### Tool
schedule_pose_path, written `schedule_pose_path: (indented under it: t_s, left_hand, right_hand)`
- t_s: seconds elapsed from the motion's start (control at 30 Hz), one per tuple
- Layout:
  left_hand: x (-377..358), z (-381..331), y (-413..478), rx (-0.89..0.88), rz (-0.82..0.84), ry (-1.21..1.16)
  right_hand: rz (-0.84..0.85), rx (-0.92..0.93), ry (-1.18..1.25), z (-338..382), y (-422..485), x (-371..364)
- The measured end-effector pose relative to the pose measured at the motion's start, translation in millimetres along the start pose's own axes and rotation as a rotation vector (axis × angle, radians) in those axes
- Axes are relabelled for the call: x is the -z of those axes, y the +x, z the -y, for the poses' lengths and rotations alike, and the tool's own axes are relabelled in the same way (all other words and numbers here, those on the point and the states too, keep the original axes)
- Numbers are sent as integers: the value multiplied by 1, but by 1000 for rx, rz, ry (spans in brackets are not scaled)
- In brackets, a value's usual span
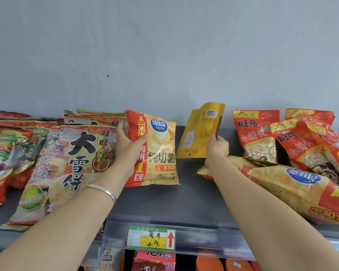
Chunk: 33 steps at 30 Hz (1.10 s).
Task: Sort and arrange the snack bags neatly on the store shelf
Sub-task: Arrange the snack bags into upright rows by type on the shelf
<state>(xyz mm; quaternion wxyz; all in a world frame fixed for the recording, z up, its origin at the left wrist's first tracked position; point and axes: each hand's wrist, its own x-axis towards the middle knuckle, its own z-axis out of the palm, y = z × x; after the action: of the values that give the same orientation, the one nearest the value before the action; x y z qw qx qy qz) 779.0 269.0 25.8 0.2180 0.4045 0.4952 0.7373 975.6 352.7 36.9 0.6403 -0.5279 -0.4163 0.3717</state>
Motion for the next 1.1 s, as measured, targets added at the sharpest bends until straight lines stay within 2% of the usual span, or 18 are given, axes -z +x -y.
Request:
schedule_pose_path:
  t_s: [0.1, 0.17, 0.3, 0.4, 0.43, 0.5, 0.53, 0.6, 0.63, 0.73, 0.77, 0.8, 0.87, 0.9, 0.93, 1.07, 1.1]
  left_hand:
    - [-6, 6, 1, 9, 15, 29]
    - [-14, 10, 1, 12, 35, 37]
    - [-35, 17, 2, 13, 78, 58]
    - [-49, 26, 5, -30, 108, 151]
    - [-52, 28, 6, -34, 111, 192]
    - [-57, 35, 8, -12, 131, 261]
    - [-58, 38, 7, 2, 153, 284]
    - [-62, 43, 7, 27, 210, 313]
    - [-63, 45, 6, 36, 238, 327]
    - [-67, 48, 5, 58, 306, 385]
    - [-68, 50, 4, 71, 326, 393]
    - [-69, 51, 4, 92, 345, 393]
    - [-69, 54, 3, 137, 375, 372]
    - [-69, 55, 2, 150, 383, 355]
    - [-69, 56, 2, 152, 385, 338]
    - [-67, 54, 5, 69, 354, 333]
    - [-65, 53, 6, 42, 343, 336]
  right_hand:
    - [-23, 36, 87, 4, -1, 0]
    - [-30, 116, 64, 6, 0, 4]
    - [-152, 176, 187, 15, -3, 14]
    - [-73, 60, 346, 17, -3, 21]
    - [-66, -54, 394, 16, -3, 23]
    - [27, -157, 293, 5, 5, 25]
    - [82, -134, 209, 1, 7, 29]
    - [94, -257, 136, -1, 10, 36]
    - [99, -334, 152, -3, 6, 38]
    - [152, -312, 253, 1, 5, 39]
    - [171, -311, 216, 4, 3, 38]
    - [119, -288, 171, 4, 1, 39]
    - [200, 30, -616, -4, -8, 37]
    - [191, 91, -665, -6, -7, 32]
    - [135, 29, -466, -10, -4, 29]
    - [218, -242, -35, -8, -4, 21]
    - [264, -263, -2, -9, -6, 20]
